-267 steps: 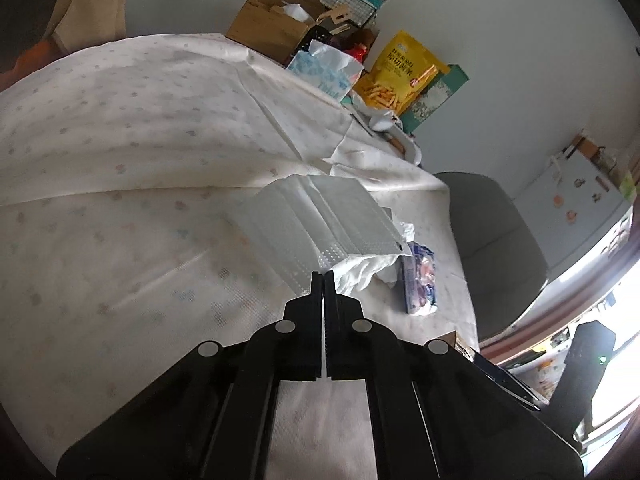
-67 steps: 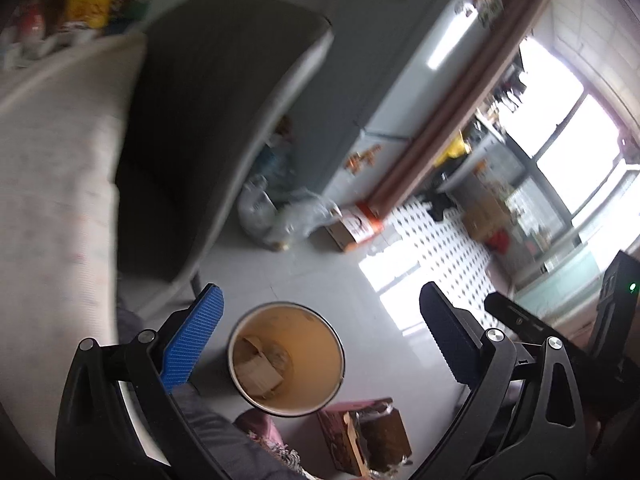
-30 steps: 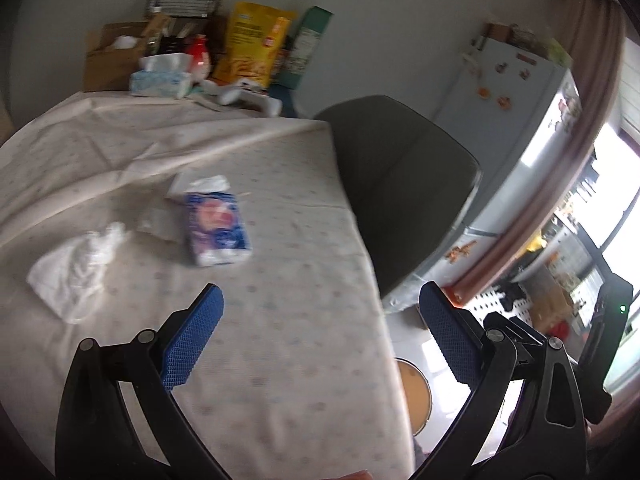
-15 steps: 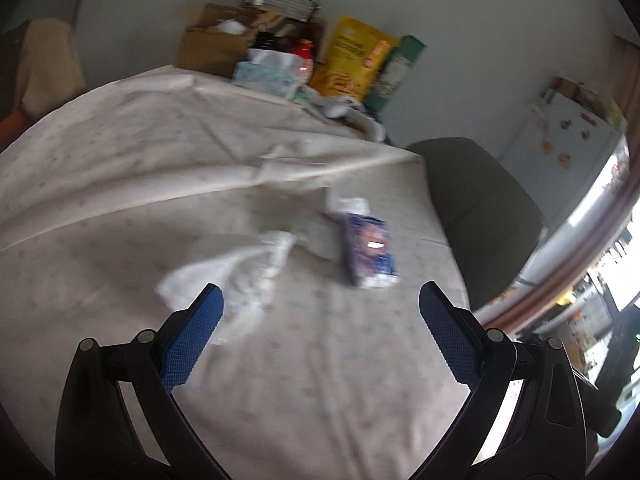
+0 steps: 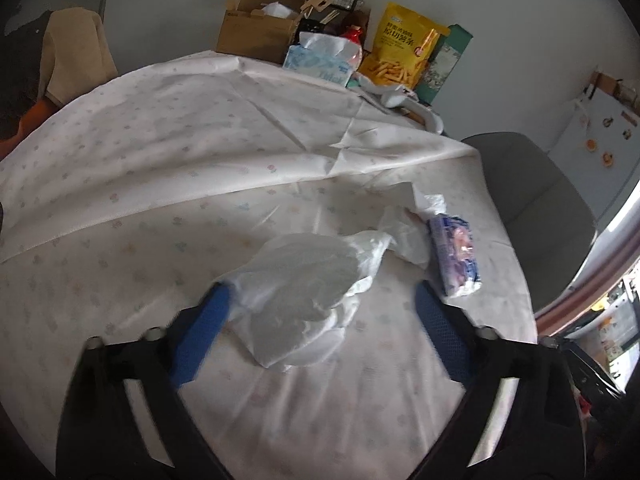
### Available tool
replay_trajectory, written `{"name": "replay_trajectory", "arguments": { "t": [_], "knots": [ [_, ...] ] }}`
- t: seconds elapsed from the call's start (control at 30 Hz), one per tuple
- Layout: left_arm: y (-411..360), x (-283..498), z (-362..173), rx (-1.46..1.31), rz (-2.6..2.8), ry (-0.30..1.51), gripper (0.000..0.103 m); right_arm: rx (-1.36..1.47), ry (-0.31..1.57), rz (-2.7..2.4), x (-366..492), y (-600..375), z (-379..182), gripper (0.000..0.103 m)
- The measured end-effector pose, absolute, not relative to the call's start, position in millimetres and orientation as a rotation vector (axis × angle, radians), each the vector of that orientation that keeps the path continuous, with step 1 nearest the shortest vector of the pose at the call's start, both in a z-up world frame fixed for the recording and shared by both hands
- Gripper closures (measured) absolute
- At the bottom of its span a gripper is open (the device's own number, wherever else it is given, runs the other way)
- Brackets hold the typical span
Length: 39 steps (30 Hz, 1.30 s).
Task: Collect trash
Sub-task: 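Grasp the blue tissue pack with the right gripper while the left grasps the white plastic bag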
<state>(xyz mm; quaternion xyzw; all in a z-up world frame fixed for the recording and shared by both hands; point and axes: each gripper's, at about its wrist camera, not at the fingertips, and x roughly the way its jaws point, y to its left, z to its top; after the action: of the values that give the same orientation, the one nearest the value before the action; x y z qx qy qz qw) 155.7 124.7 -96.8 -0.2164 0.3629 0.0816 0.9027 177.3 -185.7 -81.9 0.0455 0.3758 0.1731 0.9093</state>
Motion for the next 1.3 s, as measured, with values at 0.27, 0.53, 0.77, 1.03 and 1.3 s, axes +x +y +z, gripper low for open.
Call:
{"name": "replay_trajectory", "arguments": {
  "t": [0.27, 0.53, 0.77, 1.03, 1.3],
  "knots": [
    [142.7, 146.1, -95.5, -0.518, 0.178, 0.724, 0.093, 0.039, 0.783, 0.387, 183.2, -168.6, -84.2, 0.018],
    [163.8, 124.5, -71.9, -0.555, 0.220, 0.635, 0.094, -0.047, 0.771, 0.457, 196.8, -125.7, -72.7, 0.019],
    [175.5, 120.6, -78.8, -0.573, 0.267, 0.635, 0.094, -0.108, 0.801, 0.503, 219.7, -80.4, -78.8, 0.021],
    [183.5, 119.3, -92.3, -0.604, 0.279, 0.645, 0.094, -0.146, 0.824, 0.515, 245.1, -47.1, -88.8, 0.021],
    [179.4, 120.6, -97.2, -0.610, 0.252, 0.650, 0.094, -0.158, 0.884, 0.520, 261.6, -40.6, -99.9, 0.063]
  ]
}}
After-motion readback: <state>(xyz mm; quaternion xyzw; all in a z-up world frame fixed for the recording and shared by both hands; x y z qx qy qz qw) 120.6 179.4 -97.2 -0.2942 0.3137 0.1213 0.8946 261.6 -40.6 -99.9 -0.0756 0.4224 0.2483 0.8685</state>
